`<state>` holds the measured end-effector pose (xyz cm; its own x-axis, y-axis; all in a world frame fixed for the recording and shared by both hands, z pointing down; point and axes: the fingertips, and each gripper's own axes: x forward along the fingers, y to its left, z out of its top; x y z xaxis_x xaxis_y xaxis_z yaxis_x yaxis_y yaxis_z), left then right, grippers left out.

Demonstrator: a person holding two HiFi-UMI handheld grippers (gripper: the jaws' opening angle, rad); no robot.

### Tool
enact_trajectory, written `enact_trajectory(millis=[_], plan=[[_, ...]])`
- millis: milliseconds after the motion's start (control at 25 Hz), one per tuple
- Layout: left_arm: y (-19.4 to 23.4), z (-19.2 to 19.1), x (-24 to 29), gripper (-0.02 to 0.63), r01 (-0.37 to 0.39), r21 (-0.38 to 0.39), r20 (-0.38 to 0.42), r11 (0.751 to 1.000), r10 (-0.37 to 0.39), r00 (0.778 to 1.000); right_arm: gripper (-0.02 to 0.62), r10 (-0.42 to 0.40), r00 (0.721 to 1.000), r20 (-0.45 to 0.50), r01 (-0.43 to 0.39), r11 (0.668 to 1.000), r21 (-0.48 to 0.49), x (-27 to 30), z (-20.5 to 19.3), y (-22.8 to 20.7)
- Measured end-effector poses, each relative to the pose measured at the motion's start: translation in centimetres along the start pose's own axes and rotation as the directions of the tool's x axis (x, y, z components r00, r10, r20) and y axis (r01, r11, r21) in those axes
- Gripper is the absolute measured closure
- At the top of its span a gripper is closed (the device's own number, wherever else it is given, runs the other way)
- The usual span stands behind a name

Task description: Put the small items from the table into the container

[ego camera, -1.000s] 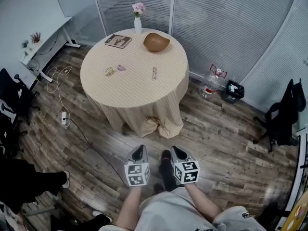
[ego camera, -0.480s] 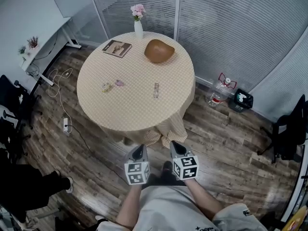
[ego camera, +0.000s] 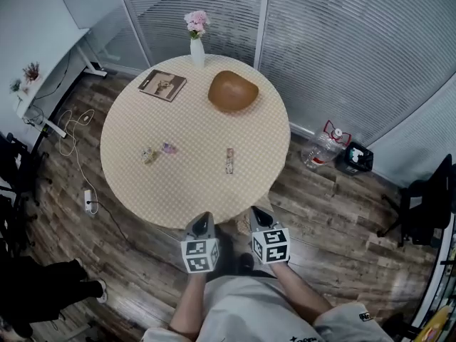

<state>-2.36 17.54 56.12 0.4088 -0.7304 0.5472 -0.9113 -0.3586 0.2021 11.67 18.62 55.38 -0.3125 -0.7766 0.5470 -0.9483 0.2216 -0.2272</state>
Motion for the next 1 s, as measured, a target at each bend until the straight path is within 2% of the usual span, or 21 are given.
enact_trajectory(millis=[240,400,800,1000], plan=[[4.5,4.1,4.5,0.601,0.042,0.022,-0.023,0.999,-0.042,0.999,0.592,-0.011,1.000,0.005,0.011,1.000,-0.001,7.3,3.4,0.0],[7.6,5.9,6.3,0.601,0.055,0.014,-0.034,0.998,-0.055,0.998,0.591,-0.035,0.998,-0.047,0.035,0.999,0.002,12.2,4.0,-0.6],[11.0,6.1,10.1,0.601,0.046,-0.048,-0.094,0.998,-0.051,0.994,0.429,-0.121,0.969,-0.215,0.124,0.992,0.001,22.5,2.2,-4.5],[11.3,5.9,11.6,0.601,0.038,-0.067,-0.121,0.997,-0.046,0.992,0.420,-0.149,0.940,-0.308,0.161,0.987,0.014,26.0,0.7,-6.4]])
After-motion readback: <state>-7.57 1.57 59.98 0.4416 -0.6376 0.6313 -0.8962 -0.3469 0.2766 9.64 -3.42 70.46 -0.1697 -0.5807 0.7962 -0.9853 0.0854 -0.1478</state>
